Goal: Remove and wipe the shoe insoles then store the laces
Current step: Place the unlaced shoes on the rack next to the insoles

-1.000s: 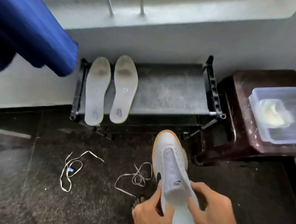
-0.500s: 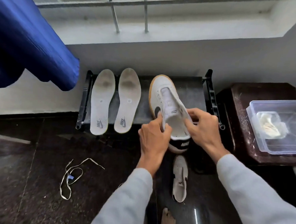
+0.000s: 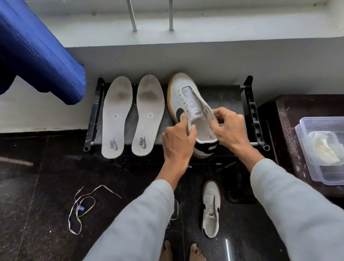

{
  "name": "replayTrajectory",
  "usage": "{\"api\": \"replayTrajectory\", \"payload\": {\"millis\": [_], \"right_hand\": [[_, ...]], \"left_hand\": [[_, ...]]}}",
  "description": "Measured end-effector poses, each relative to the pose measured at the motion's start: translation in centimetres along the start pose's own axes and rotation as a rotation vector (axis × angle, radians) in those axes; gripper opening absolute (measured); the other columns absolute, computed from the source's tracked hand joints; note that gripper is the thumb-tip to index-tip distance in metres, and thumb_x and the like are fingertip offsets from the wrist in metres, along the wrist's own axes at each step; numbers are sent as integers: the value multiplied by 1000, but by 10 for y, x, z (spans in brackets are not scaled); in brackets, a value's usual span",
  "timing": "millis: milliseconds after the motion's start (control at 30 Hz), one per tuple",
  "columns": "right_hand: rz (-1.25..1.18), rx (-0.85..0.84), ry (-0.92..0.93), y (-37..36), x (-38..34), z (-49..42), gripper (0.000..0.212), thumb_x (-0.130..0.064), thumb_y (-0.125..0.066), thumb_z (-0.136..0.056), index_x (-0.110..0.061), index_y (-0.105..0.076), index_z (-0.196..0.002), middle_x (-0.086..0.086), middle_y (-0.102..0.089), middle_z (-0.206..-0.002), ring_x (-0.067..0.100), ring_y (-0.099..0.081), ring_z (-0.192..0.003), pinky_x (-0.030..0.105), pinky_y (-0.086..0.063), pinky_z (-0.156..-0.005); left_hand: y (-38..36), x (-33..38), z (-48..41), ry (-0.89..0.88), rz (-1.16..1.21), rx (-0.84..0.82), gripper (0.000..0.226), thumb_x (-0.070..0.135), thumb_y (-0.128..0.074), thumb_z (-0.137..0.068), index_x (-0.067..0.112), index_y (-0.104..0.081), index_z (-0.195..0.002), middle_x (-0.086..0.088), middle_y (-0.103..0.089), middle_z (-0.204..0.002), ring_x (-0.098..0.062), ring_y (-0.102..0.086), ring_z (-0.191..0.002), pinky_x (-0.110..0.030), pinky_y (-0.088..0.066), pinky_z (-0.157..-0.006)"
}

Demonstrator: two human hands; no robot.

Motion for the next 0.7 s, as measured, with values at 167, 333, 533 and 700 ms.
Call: {"api": "replayTrajectory", "payload": {"millis": [167,333,533,700], "right_hand": [[-3,-34,-37,-1,3,6,22,-18,-69,-89,-12,-71,-111,0,-74,-100,5,-65,-86,1,-43,-67],[-65,-58,-71,-1,5,10,29,-23,-72,-89,-16,-70,-117,-4,-74,-106,4,-67,-95,13,-54,-80],[-215,100,-231,13,16,42,26,-29,-66,-92,-20,-71,-115,-9,-73,-103,-1,-67,-92,5,-50,-82],[-328,254,-382,21,59,121,13,-37,-62,-85,-33,-72,-92,-8,-76,-84,10,-73,-84,44,-59,-85]], "left_hand": [[1,-2,9,48,63,18,50,42,-61,-95,19,-57,-140,-11,-77,-86,-23,-73,-78,-32,-55,-77],[3,-3,16,81,138,36,46,44,-62,-94,18,-63,-132,-7,-77,-86,-20,-72,-78,-22,-52,-75],[3,-7,44,282,312,53,43,42,-53,-100,16,-61,-133,7,-75,-92,-11,-74,-85,-24,-56,-84],[-24,-29,111,454,467,19,29,32,-52,-101,19,-61,-126,16,-65,-80,2,-70,-72,-34,-62,-76]]}}
Point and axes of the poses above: each hand's wrist, its own z-axis away from the middle knuckle, its own y-axis out of the back of the hand, x = y × z, the point moved 1 cm from there along -z, towards the middle knuckle
